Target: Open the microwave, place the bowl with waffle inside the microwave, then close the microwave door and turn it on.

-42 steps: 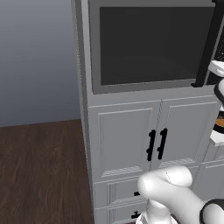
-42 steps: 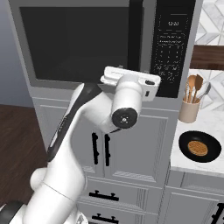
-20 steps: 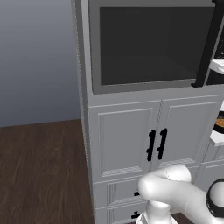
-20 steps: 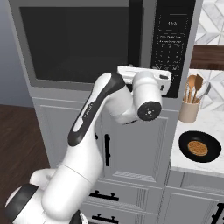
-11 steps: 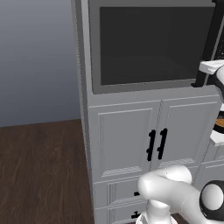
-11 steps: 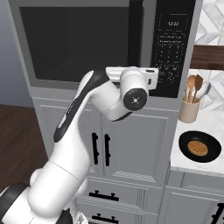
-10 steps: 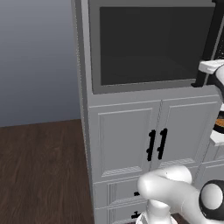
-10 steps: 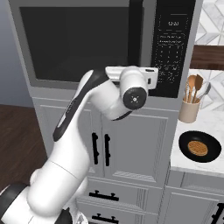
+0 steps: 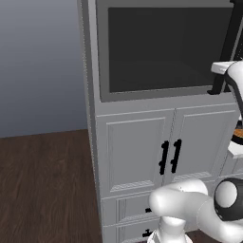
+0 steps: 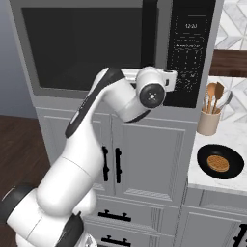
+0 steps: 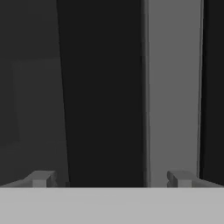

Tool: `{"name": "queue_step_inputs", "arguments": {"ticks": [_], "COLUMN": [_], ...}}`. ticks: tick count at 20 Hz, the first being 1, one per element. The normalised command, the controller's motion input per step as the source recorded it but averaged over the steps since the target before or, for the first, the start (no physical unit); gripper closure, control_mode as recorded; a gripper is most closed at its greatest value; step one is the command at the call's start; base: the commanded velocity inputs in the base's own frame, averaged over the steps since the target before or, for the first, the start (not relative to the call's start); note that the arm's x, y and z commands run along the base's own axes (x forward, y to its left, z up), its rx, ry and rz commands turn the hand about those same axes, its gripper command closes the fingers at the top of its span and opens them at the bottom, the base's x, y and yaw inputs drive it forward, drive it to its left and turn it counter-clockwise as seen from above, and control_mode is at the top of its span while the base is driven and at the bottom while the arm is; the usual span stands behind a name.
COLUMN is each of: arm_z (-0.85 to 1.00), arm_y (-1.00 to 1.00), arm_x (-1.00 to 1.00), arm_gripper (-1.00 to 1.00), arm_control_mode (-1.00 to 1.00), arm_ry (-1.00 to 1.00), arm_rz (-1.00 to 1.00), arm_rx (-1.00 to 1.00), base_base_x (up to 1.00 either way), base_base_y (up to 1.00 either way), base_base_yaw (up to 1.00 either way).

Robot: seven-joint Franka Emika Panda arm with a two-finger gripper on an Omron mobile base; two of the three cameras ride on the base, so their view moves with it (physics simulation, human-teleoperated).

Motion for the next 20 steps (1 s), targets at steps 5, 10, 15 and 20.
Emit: {"name": "queue_step_inputs", "arguments": {"ticks": [5,10,15,20], "arm_z": [0.0,0.0,0.0,0.0], "arm_y": [0.0,0.0,0.0,0.0], "arm_x": [0.31,0.02,0.0,0.0], "arm_gripper": [-1.0,-1.0,1.0,1.0], "arm_control_mode": [-1.0,-1.0,-1.0,-1.0], "arm_ry": [0.01,0.0,0.0,0.0], "arm_rz": [0.0,0.0,0.0,0.0], "arm_rx": [0.0,0.0,0.0,0.0], "base_base_x": [0.0,0.0,0.0,0.0], "base_base_y": [0.0,0.0,0.0,0.0], "base_base_yaw": [0.0,0.0,0.0,0.0]}}
